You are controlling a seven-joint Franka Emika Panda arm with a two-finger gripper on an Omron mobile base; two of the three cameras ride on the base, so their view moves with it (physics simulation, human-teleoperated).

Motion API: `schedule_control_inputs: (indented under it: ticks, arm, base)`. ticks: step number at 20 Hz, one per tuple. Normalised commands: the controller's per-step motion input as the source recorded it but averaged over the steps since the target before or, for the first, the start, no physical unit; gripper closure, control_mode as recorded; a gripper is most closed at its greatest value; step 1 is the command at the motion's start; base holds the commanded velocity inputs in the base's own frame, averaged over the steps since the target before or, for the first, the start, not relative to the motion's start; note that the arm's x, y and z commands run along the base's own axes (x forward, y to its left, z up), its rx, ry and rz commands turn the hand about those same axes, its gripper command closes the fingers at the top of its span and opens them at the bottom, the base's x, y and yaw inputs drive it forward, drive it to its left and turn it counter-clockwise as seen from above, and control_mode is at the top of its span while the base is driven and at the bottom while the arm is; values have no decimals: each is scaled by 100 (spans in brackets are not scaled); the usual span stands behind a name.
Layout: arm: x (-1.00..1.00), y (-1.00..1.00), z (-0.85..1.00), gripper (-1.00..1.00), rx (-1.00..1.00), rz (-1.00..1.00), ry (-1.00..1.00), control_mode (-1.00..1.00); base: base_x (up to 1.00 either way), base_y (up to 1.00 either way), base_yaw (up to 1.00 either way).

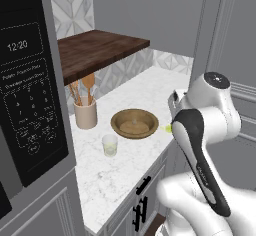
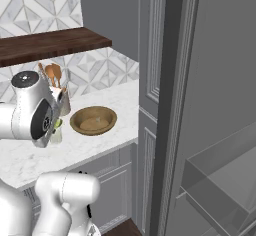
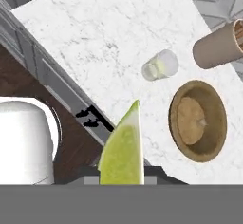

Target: Grab a lemon wedge from the fridge and one ice cube from the ice bowl, and put them in the glass of lemonade.

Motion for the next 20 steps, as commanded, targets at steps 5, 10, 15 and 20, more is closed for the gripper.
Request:
schedule_control_inputs:
  ticks: [5, 10, 15, 20]
  arm:
    - [36, 0, -32, 100, -38, 59, -16, -100]
    - [29, 0, -46, 100, -30, 63, -24, -100]
    - [15, 16, -13, 100, -25, 62, -20, -100]
    - [3, 26, 0, 100, -27, 60, -9, -100]
  base:
    - [0, 0, 0]
    - [0, 0, 0]
    - [0, 0, 0]
    - [0, 0, 0]
